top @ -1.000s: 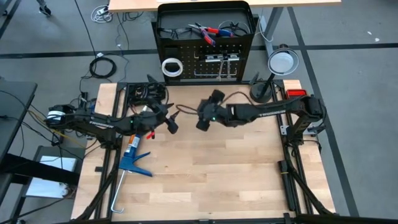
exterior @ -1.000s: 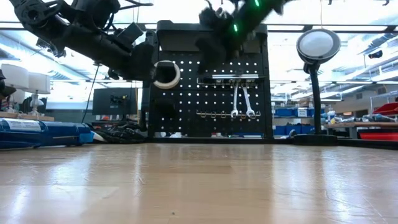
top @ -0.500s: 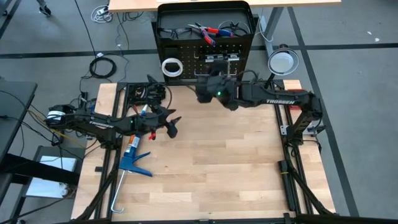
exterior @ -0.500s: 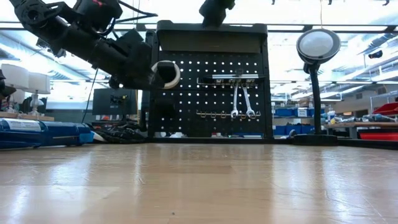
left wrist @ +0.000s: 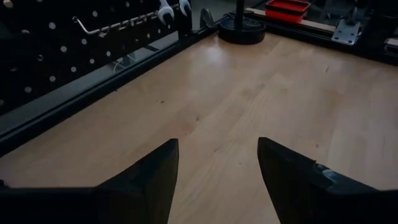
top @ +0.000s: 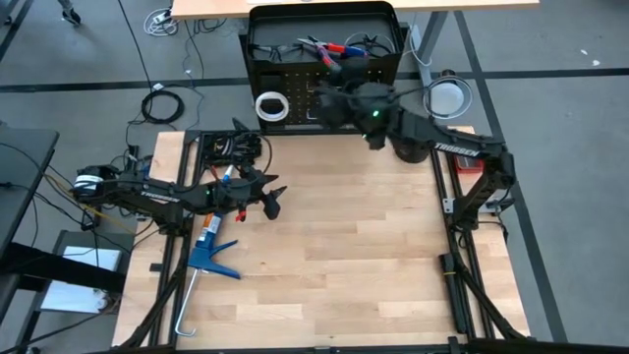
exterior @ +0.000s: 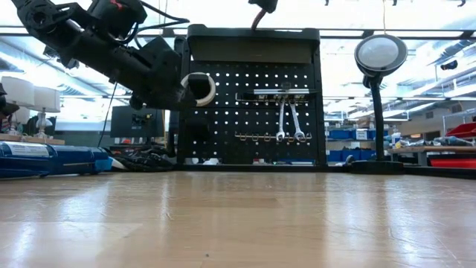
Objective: Hang tools onto peg board
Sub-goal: Remove the blue-orange pliers from the black peg board
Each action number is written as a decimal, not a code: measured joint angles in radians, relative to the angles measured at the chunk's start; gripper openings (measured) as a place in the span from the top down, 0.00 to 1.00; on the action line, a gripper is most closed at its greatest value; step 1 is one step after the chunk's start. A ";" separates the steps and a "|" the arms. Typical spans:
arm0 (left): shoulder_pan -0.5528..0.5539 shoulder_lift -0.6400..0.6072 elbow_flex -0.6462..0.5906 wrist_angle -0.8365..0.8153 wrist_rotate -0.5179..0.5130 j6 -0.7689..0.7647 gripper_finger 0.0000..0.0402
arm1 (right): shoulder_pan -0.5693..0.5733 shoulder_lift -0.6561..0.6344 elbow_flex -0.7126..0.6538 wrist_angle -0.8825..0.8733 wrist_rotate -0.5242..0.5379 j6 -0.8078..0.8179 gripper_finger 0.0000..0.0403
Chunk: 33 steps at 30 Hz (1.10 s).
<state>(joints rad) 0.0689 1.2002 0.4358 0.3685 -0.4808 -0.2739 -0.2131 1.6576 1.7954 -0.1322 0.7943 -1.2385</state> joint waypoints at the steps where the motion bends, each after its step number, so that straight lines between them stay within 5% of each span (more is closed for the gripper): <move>1: 0.000 0.003 0.000 0.000 0.000 0.000 0.44 | -0.011 -0.013 0.000 -0.007 -0.020 0.001 0.40; 11: 0.000 0.004 0.000 0.006 0.000 0.005 0.44 | -0.114 -0.053 0.001 -0.235 -0.160 0.152 0.40; 33: 0.000 0.004 0.000 0.022 0.000 0.004 0.44 | -0.244 -0.040 0.000 -0.197 -0.399 0.216 0.50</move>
<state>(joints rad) 0.0692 1.2041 0.4362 0.3901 -0.4812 -0.2703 -0.4568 1.6176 1.7954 -0.3294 0.3954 -1.0230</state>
